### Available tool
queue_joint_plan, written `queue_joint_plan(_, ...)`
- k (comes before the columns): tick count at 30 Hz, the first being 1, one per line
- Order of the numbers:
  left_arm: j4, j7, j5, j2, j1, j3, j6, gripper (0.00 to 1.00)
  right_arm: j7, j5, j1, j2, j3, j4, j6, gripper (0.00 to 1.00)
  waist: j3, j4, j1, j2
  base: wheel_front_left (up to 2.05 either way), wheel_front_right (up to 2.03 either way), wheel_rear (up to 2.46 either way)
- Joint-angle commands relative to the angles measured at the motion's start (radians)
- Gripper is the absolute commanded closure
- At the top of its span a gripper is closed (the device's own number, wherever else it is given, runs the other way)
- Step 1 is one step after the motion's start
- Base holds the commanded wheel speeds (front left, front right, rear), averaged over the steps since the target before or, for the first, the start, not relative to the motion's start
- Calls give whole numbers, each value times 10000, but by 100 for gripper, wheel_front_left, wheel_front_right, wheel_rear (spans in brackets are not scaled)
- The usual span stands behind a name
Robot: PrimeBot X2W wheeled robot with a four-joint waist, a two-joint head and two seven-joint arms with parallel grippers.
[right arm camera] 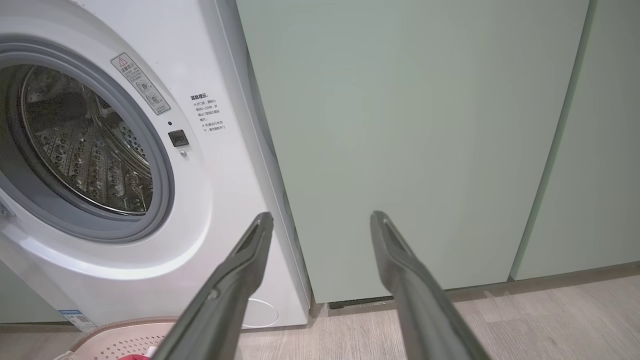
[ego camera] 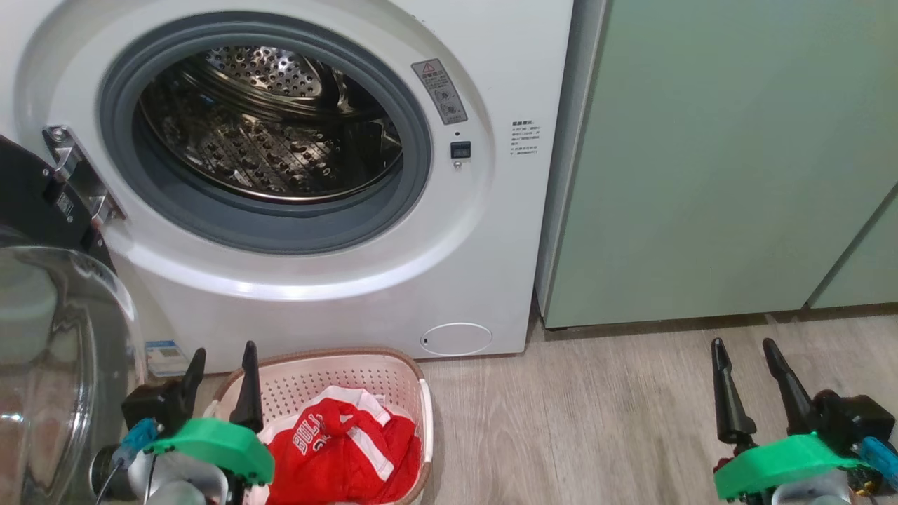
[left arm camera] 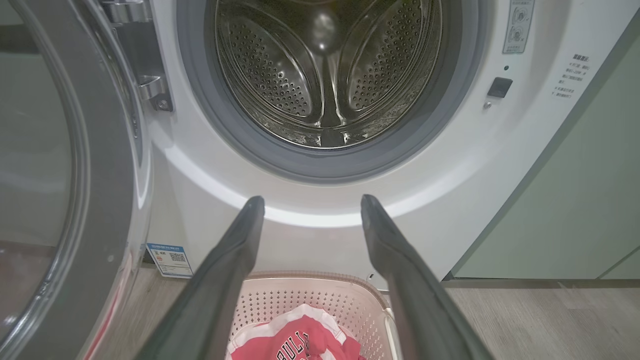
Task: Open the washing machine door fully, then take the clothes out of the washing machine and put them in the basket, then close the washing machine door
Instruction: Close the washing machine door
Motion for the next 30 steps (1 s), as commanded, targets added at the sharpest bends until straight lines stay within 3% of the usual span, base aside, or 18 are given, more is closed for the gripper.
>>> queue_joint_plan(1, -285, -106, 59, 66, -409, 326, -56, 0, -63, -39, -220, -77, 237, -343, 65, 0, 17, 2, 0, -1, 0, 0, 0)
queue_joint_plan(16, -247, -107, 175, 10, -434, 438, -82, 0, -63, -51, -193, -69, 256, -314, 65, 0, -33, -21, 0, -1, -13, 13, 1)
queue_joint_plan(30, -187, -107, 235, -18, -471, 492, -100, 0, -63, -43, -112, -63, 247, -312, 65, 0, -36, -36, 0, -1, -177, 165, 12)
